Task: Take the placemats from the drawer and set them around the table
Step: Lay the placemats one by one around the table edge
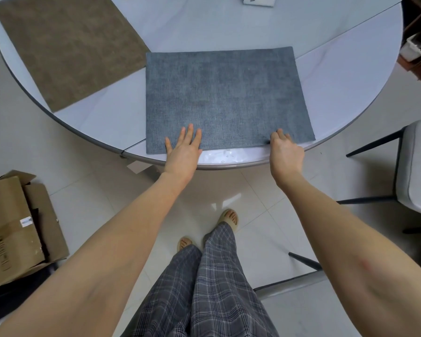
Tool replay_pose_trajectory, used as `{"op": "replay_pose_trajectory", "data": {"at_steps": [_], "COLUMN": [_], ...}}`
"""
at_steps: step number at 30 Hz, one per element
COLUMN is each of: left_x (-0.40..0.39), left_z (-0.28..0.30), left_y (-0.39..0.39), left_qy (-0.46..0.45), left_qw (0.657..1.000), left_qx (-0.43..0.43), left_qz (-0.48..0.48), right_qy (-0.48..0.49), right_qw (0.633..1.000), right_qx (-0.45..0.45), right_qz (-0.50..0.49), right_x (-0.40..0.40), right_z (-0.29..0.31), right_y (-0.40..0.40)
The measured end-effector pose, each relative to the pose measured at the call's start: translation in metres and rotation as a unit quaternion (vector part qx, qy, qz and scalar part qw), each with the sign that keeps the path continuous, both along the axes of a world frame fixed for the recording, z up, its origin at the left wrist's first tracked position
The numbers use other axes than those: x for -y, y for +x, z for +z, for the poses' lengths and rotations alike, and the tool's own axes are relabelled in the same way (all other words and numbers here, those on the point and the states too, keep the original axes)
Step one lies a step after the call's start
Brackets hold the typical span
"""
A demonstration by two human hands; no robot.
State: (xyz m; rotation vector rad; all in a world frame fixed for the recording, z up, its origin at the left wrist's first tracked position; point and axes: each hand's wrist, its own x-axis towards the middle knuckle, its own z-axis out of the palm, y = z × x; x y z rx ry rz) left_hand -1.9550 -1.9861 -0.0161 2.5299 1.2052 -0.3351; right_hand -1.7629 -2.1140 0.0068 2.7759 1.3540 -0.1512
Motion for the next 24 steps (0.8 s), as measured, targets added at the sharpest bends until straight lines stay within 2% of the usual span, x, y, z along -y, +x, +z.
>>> {"op": "replay_pose_trajectory", "data": {"at_steps": [12,22,24], "left_x": [0.003,0.006,0.000], "left_z": [-0.002,0.005,0.014], "left_y": [0.001,0.002,0.005], "left_qy": [0.005,-0.006,0.023], "left_qw": [1.000,0.999,0.998], "left_qx": [-0.001,0.042,0.043], "left_qz": [0.007,0.027,0.032], "right_qy": [0.011,0.057,0.080], "right_qw": [1.000,0.998,0.995], "right_qx": [0.021,0.034,0.055], "right_qz": [0.001,0.000,0.010], "right_x": [-0.005,0.005,0.006], "right_z": [-0.008,-0.019,-0.011], "right_y": [0.006,0.002,0.003]}}
